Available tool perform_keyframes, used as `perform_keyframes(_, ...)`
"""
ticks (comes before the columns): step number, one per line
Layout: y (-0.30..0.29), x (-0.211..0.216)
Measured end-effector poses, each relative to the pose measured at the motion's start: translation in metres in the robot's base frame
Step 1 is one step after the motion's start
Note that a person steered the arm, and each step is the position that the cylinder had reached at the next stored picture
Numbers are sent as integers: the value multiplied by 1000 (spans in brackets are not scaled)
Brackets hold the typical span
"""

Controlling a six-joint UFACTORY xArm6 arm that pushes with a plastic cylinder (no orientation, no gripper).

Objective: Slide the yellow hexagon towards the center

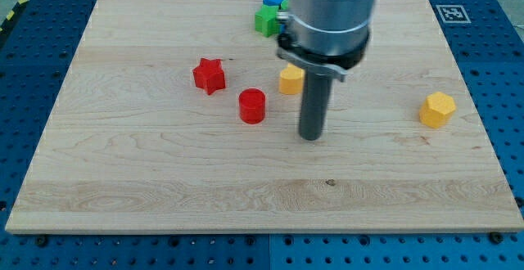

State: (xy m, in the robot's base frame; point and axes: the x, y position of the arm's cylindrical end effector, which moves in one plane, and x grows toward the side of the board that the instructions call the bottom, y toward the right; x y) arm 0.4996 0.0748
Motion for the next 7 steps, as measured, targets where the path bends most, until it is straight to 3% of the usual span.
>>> perform_keyframes(3,63,-68)
perform_keyframes(4,123,-82)
perform_keyframes(5,201,-79)
perform_keyframes(7,197,-48)
